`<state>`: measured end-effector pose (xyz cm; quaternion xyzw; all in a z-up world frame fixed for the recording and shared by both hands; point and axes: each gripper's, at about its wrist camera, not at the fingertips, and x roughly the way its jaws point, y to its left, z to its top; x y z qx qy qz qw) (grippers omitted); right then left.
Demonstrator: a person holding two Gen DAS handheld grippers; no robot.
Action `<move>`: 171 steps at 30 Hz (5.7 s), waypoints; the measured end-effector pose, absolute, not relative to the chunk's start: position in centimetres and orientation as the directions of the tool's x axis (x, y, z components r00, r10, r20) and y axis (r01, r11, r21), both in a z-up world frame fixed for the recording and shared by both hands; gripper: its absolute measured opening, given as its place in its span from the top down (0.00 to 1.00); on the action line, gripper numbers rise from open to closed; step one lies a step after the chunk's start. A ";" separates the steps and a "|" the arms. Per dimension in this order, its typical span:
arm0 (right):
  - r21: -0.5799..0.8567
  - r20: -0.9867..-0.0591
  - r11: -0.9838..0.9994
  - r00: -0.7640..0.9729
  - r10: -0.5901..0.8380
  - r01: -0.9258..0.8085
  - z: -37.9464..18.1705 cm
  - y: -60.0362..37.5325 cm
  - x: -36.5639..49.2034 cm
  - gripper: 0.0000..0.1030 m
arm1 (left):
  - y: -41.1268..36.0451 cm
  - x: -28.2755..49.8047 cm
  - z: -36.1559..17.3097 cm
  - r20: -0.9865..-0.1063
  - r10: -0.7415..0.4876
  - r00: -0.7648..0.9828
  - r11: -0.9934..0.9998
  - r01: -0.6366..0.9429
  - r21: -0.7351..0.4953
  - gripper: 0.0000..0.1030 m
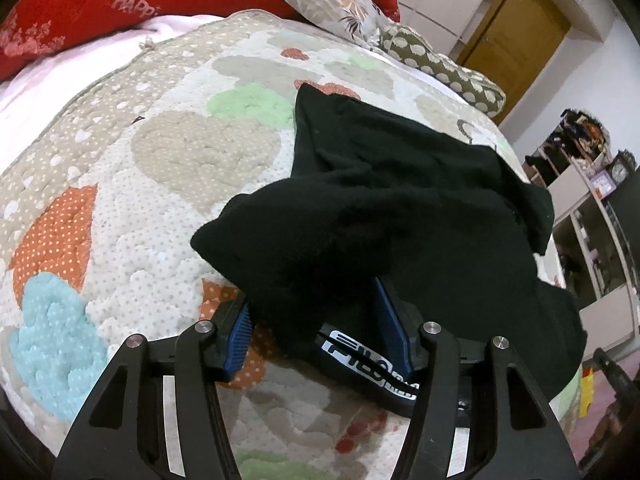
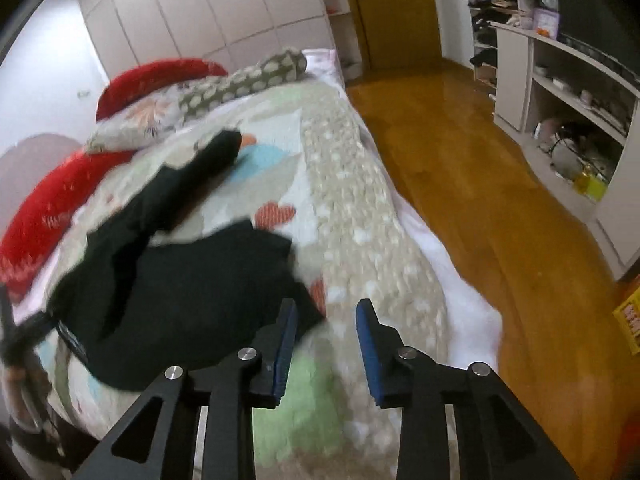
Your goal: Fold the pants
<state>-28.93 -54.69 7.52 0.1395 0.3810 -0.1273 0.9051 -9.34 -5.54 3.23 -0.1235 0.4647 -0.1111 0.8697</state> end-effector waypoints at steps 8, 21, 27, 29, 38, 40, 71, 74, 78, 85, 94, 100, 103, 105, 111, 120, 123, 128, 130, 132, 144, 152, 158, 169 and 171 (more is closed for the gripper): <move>0.315 -0.722 0.926 0.686 0.091 0.209 3.4 -54.4 -21.3 0.52 | -6.4 -8.9 2.6 -0.802 -0.286 0.524 0.954 0.074 -0.292 0.38; -0.060 -0.634 0.931 0.707 -0.313 0.359 8.2 -52.4 -23.3 0.81 | -8.1 -10.4 4.3 -0.765 -0.367 0.528 0.928 0.148 -0.343 0.77; -0.097 -0.764 0.882 0.533 -0.363 0.461 4.1 -57.0 -22.6 0.70 | -8.2 -11.4 2.1 -0.802 -0.346 0.488 0.938 0.146 -0.316 0.77; -0.007 -0.753 0.876 0.574 -0.323 0.483 4.0 -58.4 -24.1 0.65 | -7.8 -11.8 2.5 -0.800 -0.344 0.492 0.939 0.154 -0.309 0.77; -0.012 -0.699 0.854 0.607 -0.379 0.519 7.0 -58.9 -25.7 0.47 | -4.9 -13.1 5.3 -0.782 -0.297 0.548 0.953 0.122 -0.277 0.77; -0.009 -0.669 0.855 0.633 -0.391 0.518 8.3 -57.9 -26.1 0.47 | -4.9 -13.3 5.7 -0.782 -0.285 0.555 0.957 0.125 -0.261 0.77; 0.089 -0.766 0.995 0.642 0.037 0.049 2.9 -44.2 -20.1 0.45 | -5.9 -10.6 2.5 -0.813 -0.232 0.534 0.970 0.064 -0.235 0.42; 0.093 -0.769 0.996 0.636 0.062 0.015 2.7 -42.9 -19.8 0.45 | -5.9 -10.7 2.5 -0.813 -0.235 0.533 0.969 0.065 -0.238 0.42; 0.101 -0.773 0.995 0.627 0.090 -0.018 2.6 -41.4 -19.2 0.45 | -6.1 -10.5 2.5 -0.813 -0.248 0.527 0.966 0.067 -0.251 0.36; 0.086 -0.794 0.991 0.594 0.129 -0.101 1.7 -37.8 -18.6 0.45 | -5.4 -10.6 2.7 -0.796 -0.321 0.513 0.944 0.102 -0.314 0.37; 0.133 -0.780 0.979 0.593 0.201 -0.157 2.1 -35.7 -17.5 0.45 | -5.1 -10.9 2.8 -0.775 -0.355 0.523 0.932 0.134 -0.336 0.66; 0.181 -0.777 0.942 0.546 0.314 -0.283 1.5 -31.1 -16.3 0.45 | -4.9 -11.6 4.0 -0.746 -0.383 0.546 0.920 0.146 -0.365 0.77; 0.181 -0.788 0.923 0.511 0.343 -0.341 0.9 -28.5 -15.5 0.45 | -4.4 -12.3 5.1 -0.732 -0.384 0.563 0.919 0.154 -0.363 0.77; 0.187 -0.791 0.906 0.489 0.368 -0.379 0.5 -27.0 -15.3 0.45 | -3.2 -12.7 5.4 -0.733 -0.375 0.568 0.921 0.137 -0.365 0.77; 0.187 -0.807 0.876 0.440 0.395 -0.444 -1.1 -24.1 -15.3 0.44 | -1.0 -13.0 2.8 -0.788 -0.366 0.495 0.921 0.071 -0.383 0.71; 0.127 -0.770 0.912 0.541 0.339 -0.391 3.5 -28.8 -12.5 0.45 | 0.0 -12.9 5.2 -0.792 -0.309 0.527 0.942 0.054 -0.332 0.42; 0.089 -0.747 0.936 0.599 0.288 -0.339 5.1 -31.2 -9.6 0.44 | 0.7 -12.1 6.5 -0.775 -0.269 0.572 0.953 0.039 -0.302 0.39; -0.001 -0.741 0.968 0.650 0.169 -0.252 5.9 -33.9 -4.2 0.43 | 0.8 -7.2 7.1 -0.767 -0.291 0.572 0.948 0.064 -0.311 0.27; -0.011 -0.748 0.974 0.648 0.141 -0.224 5.9 -34.8 -2.3 0.43 | 0.4 -4.9 6.9 -0.777 -0.303 0.551 0.946 0.078 -0.314 0.27; -0.015 -0.757 0.978 0.642 0.124 -0.206 5.7 -35.4 -0.7 0.42 | -0.2 -2.1 6.6 -0.784 -0.316 0.535 0.945 0.103 -0.311 0.27; 0.025 -0.807 0.987 0.580 0.115 -0.162 3.1 -37.4 5.7 0.39 | -3.5 8.4 2.8 -0.843 -0.341 0.415 0.937 0.222 -0.270 0.27; 0.119 -0.818 0.984 0.548 0.174 -0.134 1.5 -38.6 8.1 0.49 | -7.5 10.7 1.9 -0.849 -0.311 0.427 0.927 0.334 -0.172 0.62; 0.061 -0.791 0.981 0.590 0.160 -0.184 3.5 -38.0 6.5 0.95 | -8.1 9.9 4.3 -0.817 -0.346 0.462 0.914 0.362 -0.182 0.84; 0.038 -0.635 0.967 0.741 0.217 -0.251 11.4 -37.5 -6.1 0.98 | -7.0 -2.5 13.9 -0.622 -0.481 0.618 0.852 0.498 -0.163 0.85; 0.056 -0.602 0.966 0.763 0.233 -0.251 12.1 -37.7 -9.9 0.98 | -6.6 -6.2 14.7 -0.584 -0.517 0.626 0.830 0.534 -0.162 0.85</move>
